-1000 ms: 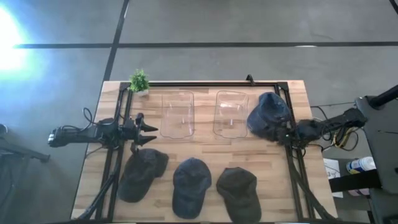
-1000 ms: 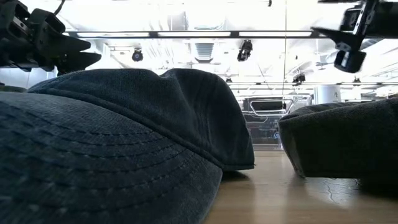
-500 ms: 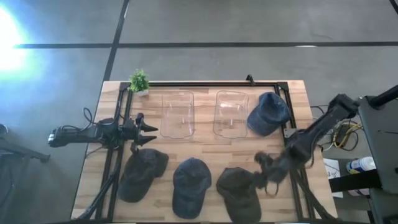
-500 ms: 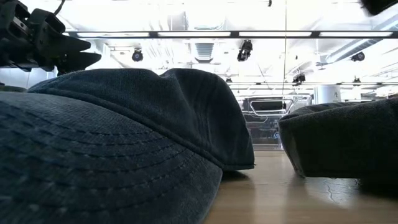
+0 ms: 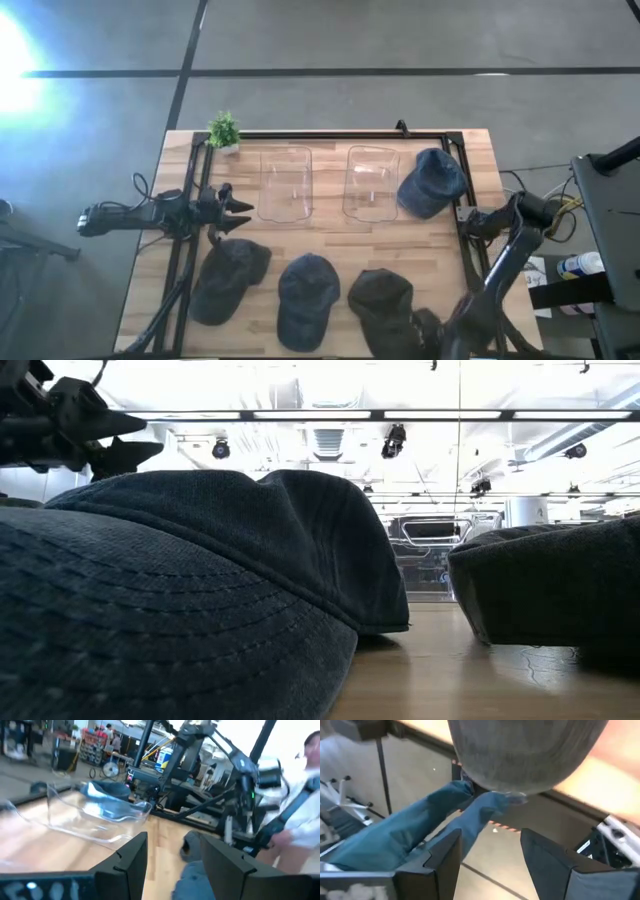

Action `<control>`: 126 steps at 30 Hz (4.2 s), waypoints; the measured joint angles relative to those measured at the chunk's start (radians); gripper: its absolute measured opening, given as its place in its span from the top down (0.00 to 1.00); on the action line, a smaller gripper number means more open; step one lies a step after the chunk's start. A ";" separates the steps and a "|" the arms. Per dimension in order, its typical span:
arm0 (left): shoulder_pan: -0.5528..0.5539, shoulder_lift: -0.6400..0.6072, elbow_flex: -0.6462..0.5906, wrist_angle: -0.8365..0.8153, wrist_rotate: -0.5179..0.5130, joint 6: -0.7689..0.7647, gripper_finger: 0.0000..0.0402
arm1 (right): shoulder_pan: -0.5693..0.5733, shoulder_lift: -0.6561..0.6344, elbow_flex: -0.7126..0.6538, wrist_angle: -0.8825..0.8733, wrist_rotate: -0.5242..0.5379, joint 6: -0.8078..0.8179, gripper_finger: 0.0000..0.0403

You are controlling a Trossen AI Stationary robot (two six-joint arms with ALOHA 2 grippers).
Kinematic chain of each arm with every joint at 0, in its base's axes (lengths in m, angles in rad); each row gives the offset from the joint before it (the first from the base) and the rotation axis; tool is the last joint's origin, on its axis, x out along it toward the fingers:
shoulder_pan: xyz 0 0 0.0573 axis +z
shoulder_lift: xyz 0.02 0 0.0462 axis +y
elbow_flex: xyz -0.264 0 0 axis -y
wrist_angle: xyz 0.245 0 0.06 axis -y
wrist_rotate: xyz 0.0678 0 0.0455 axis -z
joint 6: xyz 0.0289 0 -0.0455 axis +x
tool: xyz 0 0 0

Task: Pick & Place hat
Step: Put the right gray cap into the right transparent bin

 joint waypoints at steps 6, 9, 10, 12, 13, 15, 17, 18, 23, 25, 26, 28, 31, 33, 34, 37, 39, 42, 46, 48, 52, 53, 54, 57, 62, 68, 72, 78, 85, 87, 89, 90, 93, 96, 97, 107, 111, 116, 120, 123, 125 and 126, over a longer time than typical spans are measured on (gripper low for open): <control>0.000 0.000 0.000 0.003 0.000 -0.117 0.56 | 0.029 0.153 0.108 -0.001 0.001 -0.044 0.51; 0.000 0.000 0.000 0.004 0.001 -0.130 0.56 | 0.040 0.213 0.132 -0.005 0.047 0.025 0.51; 0.000 0.000 0.000 0.005 0.001 -0.137 0.56 | 0.044 0.227 0.140 -0.003 0.078 0.055 0.51; 0.000 0.000 0.000 0.006 0.002 -0.148 0.56 | 0.046 0.252 0.161 -0.003 0.140 0.078 0.51; 0.000 0.000 0.000 0.006 0.004 -0.148 0.56 | 0.045 0.263 0.169 -0.004 0.157 0.079 0.51; 0.000 0.000 0.000 0.006 0.004 -0.143 0.56 | 0.045 0.285 0.178 -0.008 0.189 0.079 0.51; 0.000 0.000 0.000 0.006 0.004 -0.141 0.56 | 0.042 0.305 0.180 -0.006 0.203 0.079 0.51; 0.000 0.000 0.000 0.006 0.004 -0.142 0.56 | 0.042 0.314 0.180 -0.007 0.203 0.078 0.51; 0.000 0.000 0.000 0.006 0.006 -0.142 0.56 | 0.053 0.343 0.180 0.017 0.173 0.082 0.51; 0.000 0.000 0.000 0.006 0.006 -0.131 0.56 | 0.068 0.340 0.184 0.013 0.178 0.083 0.51; 0.000 0.000 0.000 0.006 0.006 -0.124 0.56 | 0.074 0.338 0.188 -0.007 0.180 0.084 0.51; 0.000 0.000 0.000 0.006 0.006 -0.120 0.56 | 0.080 0.338 0.191 -0.073 0.179 0.085 0.51; 0.000 0.000 0.000 0.006 0.006 -0.121 0.56 | 0.074 0.338 0.192 -0.174 0.191 0.088 0.51; 0.000 0.000 0.000 0.006 0.006 -0.121 0.56 | 0.058 0.336 0.175 -0.202 0.207 0.088 0.51; 0.000 0.000 0.000 0.006 0.006 -0.121 0.56 | 0.049 0.336 0.163 -0.205 0.212 0.088 0.51; 0.000 0.000 0.000 0.006 0.006 -0.121 0.56 | 0.025 0.334 0.144 -0.189 0.250 0.086 0.51; 0.000 0.000 0.000 0.006 0.006 -0.122 0.56 | 0.011 0.333 0.139 -0.188 0.288 0.080 0.51; 0.000 0.000 0.000 0.007 0.008 -0.123 0.56 | -0.017 0.334 0.136 -0.211 0.368 0.068 0.51; 0.000 0.000 0.000 0.010 0.012 -0.124 0.56 | -0.046 0.331 0.133 -0.241 0.454 0.058 0.51; 0.000 0.000 0.001 0.015 0.015 -0.123 0.56 | -0.050 0.320 0.133 -0.254 0.493 0.054 0.51; 0.000 0.000 0.002 0.051 0.016 -0.121 0.56 | -0.057 0.290 0.133 -0.298 0.588 0.043 0.51; 0.000 0.000 0.002 0.053 0.016 -0.117 0.56 | -0.061 0.281 0.133 -0.320 0.595 0.042 0.51; 0.000 0.000 0.002 0.053 0.016 -0.116 0.56 | -0.066 0.276 0.133 -0.347 0.599 0.040 0.51; 0.000 0.000 0.002 0.052 0.016 -0.116 0.56 | -0.072 0.270 0.133 -0.429 0.599 0.002 0.51; 0.000 0.000 0.002 0.052 0.016 -0.104 0.56 | -0.071 0.210 0.132 -0.461 0.545 -0.413 0.51; 0.000 0.000 0.002 0.051 0.016 -0.041 0.56 | -0.076 0.157 0.133 -0.369 0.364 -0.999 0.51; 0.000 0.000 0.002 0.051 0.016 -0.012 0.56 | -0.080 0.183 0.133 -0.367 0.337 -1.119 0.51; 0.000 0.000 0.001 0.051 0.017 0.038 0.56 | -0.100 0.288 0.154 -0.379 0.286 -1.254 0.51; -0.001 0.000 0.001 0.051 0.027 0.062 0.56 | -0.105 0.431 0.291 -0.715 0.370 -1.186 0.51; -0.001 0.000 0.001 0.050 0.028 0.084 0.56 | -0.105 0.464 0.327 -0.730 0.390 -1.191 0.51; -0.001 0.000 0.001 0.050 0.030 0.101 0.56 | -0.105 0.495 0.368 -0.716 0.395 -1.219 0.51; -0.001 0.001 0.001 0.049 0.031 0.108 0.56 | -0.104 0.509 0.391 -0.714 0.404 -1.228 0.51; -0.001 0.001 0.001 0.047 0.030 0.111 0.56 | -0.103 0.542 0.458 -0.714 0.426 -1.233 0.51; -0.001 0.001 0.001 0.047 0.030 0.111 0.56 | -0.104 0.568 0.508 -0.720 0.497 -1.247 0.51; -0.001 0.001 0.001 0.047 0.030 0.111 0.56 | -0.104 0.574 0.515 -0.723 0.533 -1.253 0.51; -0.001 0.002 0.000 0.042 0.027 0.143 0.56 | -0.154 0.652 0.498 -0.756 0.646 -1.246 0.51; -0.002 0.005 0.000 0.040 0.027 0.144 0.56 | -0.174 0.649 0.480 -0.841 0.711 -1.180 0.51; -0.002 0.013 0.000 0.040 0.027 0.144 0.56 | -0.200 0.642 0.471 -0.986 0.801 -1.046 0.51; -0.001 0.023 0.000 0.040 0.028 0.144 0.56 | -0.219 0.640 0.463 -0.974 0.872 -1.109 0.51; -0.001 0.028 0.000 0.039 0.028 0.144 0.56 | -0.243 0.635 0.466 -0.975 0.884 -1.112 0.51; -0.001 0.030 0.000 0.039 0.028 0.143 0.56 | -0.261 0.632 0.466 -0.976 0.879 -1.111 0.52; -0.001 0.030 0.000 0.039 0.028 0.138 0.56 | -0.269 0.628 0.467 -0.981 0.867 -1.107 0.54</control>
